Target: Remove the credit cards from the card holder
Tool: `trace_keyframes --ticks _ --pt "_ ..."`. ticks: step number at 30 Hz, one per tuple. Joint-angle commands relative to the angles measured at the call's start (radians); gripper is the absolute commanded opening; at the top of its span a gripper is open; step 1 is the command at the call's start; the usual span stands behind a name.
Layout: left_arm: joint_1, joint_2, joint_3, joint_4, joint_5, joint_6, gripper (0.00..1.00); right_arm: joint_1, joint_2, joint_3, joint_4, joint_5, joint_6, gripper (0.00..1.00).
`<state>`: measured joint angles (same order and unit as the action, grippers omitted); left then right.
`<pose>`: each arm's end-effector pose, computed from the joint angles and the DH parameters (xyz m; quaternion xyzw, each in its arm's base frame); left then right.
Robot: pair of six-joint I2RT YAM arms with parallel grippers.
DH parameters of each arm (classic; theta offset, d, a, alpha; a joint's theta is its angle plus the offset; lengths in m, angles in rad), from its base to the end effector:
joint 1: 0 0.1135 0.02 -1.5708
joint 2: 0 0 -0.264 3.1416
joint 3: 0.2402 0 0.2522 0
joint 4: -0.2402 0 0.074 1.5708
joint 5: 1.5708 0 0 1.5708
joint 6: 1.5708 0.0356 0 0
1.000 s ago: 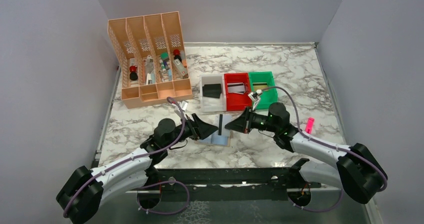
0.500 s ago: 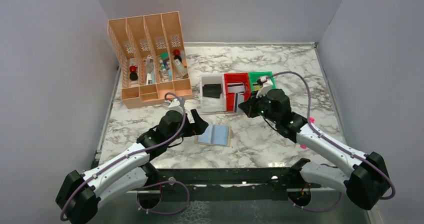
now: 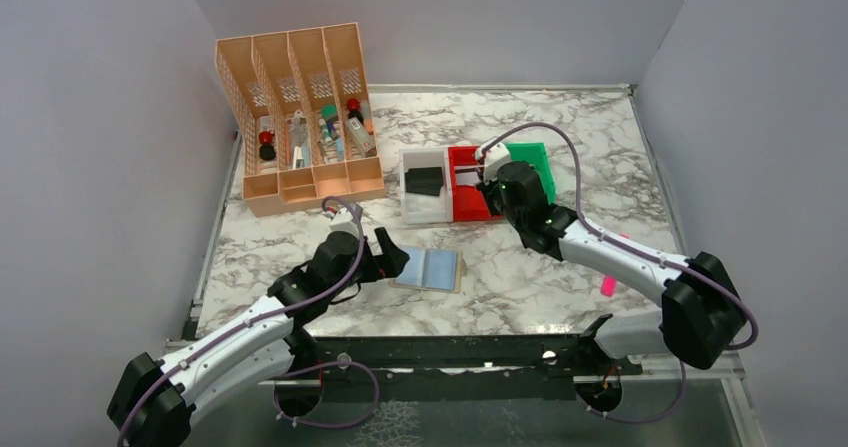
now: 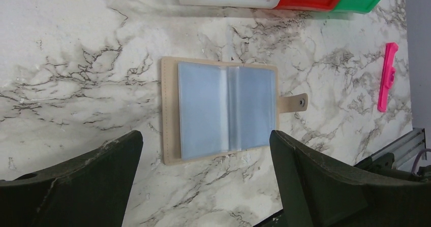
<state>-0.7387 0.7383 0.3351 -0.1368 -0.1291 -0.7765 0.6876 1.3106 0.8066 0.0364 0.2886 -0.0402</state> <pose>0.1268 -0.1093 0.1941 -0.0482 0.8675 -0.2972 0.3959 0.2321 0.1775 0.2541 -0.2296 0.8145 0.0488 0.5306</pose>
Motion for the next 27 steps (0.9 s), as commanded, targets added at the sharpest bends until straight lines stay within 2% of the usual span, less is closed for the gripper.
trace_keyframes --ticks 1,15,21,27 --pt "0.004 -0.023 -0.002 -0.001 -0.01 -0.006 0.99 0.015 0.087 0.042 0.139 0.111 -0.298 0.01" --pt "0.005 -0.074 -0.006 -0.058 -0.016 0.013 0.99 0.016 0.422 0.214 0.232 0.12 -0.757 0.01" --pt "0.004 -0.074 0.002 -0.088 -0.03 0.028 0.99 0.013 0.462 0.211 0.308 0.055 -0.808 0.01" --pt "0.005 -0.063 0.002 -0.088 -0.03 0.037 0.99 -0.002 0.513 0.236 0.29 0.029 -0.839 0.01"
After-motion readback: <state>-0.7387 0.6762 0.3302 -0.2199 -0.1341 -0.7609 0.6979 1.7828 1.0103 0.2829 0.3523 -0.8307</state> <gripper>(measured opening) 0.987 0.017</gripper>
